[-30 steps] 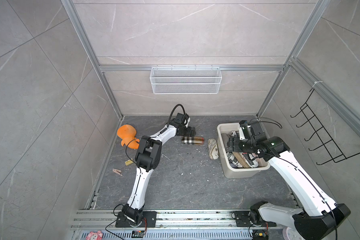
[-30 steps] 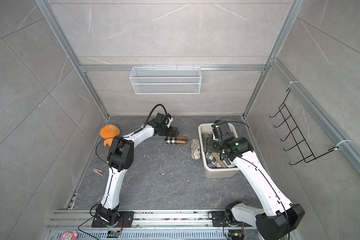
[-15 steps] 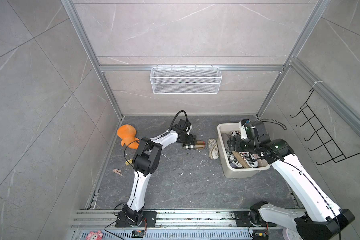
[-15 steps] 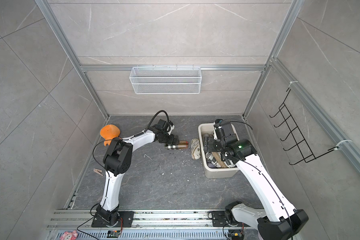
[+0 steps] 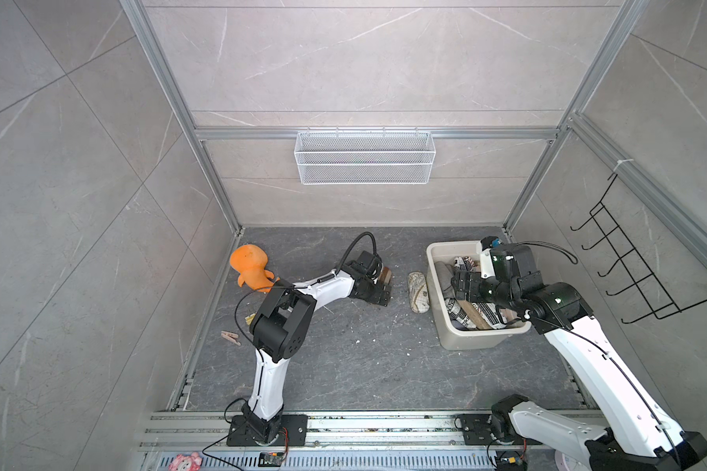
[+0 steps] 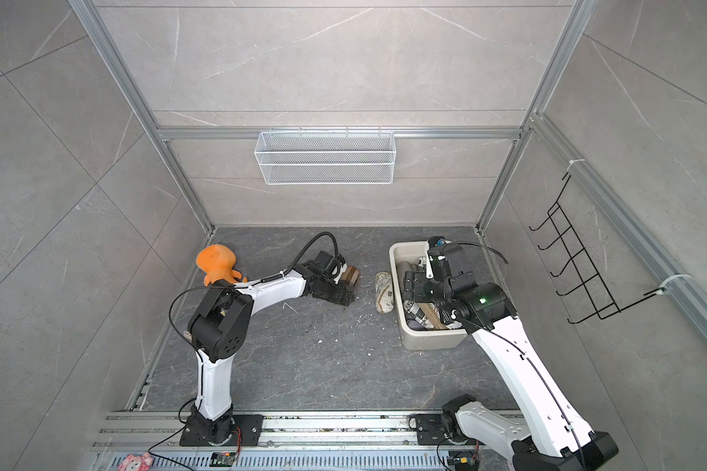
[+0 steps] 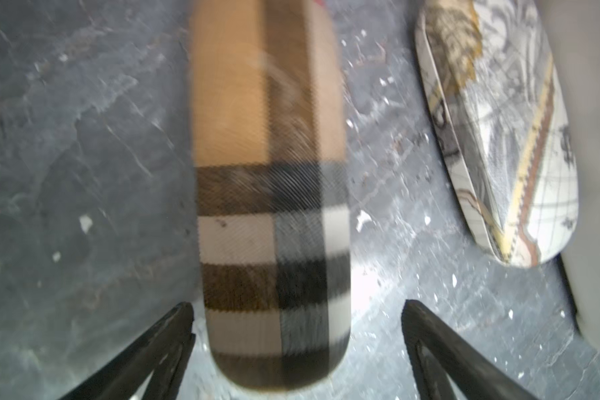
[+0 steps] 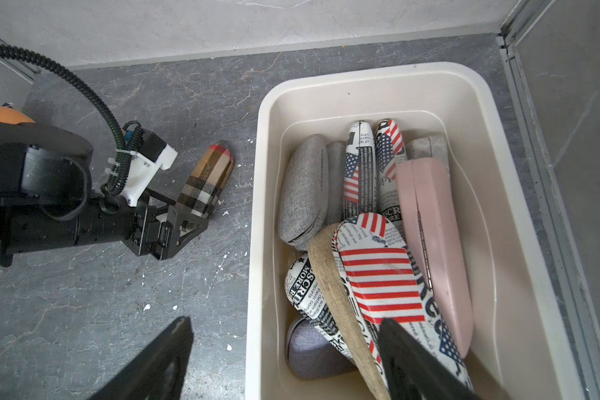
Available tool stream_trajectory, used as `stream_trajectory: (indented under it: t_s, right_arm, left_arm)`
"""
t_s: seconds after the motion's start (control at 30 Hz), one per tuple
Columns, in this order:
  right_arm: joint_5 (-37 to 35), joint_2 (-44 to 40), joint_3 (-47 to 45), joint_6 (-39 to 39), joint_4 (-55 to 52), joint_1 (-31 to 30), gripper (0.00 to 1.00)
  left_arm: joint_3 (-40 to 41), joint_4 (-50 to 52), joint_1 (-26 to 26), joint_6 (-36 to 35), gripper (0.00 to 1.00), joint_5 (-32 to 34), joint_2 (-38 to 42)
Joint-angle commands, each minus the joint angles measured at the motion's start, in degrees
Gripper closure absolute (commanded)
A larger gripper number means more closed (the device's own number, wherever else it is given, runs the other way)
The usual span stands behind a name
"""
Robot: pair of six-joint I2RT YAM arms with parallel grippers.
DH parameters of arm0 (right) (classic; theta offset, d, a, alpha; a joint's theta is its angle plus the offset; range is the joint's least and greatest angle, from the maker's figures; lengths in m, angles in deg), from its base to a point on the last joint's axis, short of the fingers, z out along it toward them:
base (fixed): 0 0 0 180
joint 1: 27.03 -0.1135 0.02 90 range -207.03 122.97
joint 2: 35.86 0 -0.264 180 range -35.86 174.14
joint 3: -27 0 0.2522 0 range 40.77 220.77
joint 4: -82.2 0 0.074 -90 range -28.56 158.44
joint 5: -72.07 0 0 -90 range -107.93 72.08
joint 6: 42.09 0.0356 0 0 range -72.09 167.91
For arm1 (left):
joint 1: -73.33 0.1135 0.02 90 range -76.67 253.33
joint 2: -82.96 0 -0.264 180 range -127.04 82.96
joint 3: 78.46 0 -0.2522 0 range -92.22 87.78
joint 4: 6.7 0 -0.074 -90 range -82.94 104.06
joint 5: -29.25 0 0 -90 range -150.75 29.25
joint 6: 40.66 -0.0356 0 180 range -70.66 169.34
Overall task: Put the glasses cases into the storage boxes
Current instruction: Adjust the glasses case at the center of the board, then pick up the glasses case at the center of the board.
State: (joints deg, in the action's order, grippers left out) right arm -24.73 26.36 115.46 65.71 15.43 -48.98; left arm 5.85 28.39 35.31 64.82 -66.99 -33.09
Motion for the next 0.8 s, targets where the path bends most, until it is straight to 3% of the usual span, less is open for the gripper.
stream_trajectory:
  t_s: [0.0,0.3,0.53,0.7,0.77]
  right_arm:
    - [-0.3,-1.4,-0.9,0.0,-0.5,-0.2,0.12]
    - [1.0,-2.5,-2.7,-0.5,0.3,-0.2,0.09]
    - [2.4,-2.6,-2.6,-0.5,1.4,-0.2,0.09]
    - [4.7,-3.0,-3.4,0.3,3.3,-0.3,0.11]
    - [5.5,-2.6,-2.6,0.2,2.8,-0.2,0.13]
  left_arm:
    - [-2.3,1.3,-0.4,1.5,0.02,5.6,2.8]
    - [-16.2,14.3,-0.6,8.2,0.01,16.5,-6.4]
    - [-18.7,15.5,-2.0,8.9,0.06,13.1,-10.7]
    - [-16.9,15.2,-2.7,9.8,0.16,14.3,-10.6]
    - [-15.2,13.1,-2.7,9.7,0.27,14.5,-9.8]
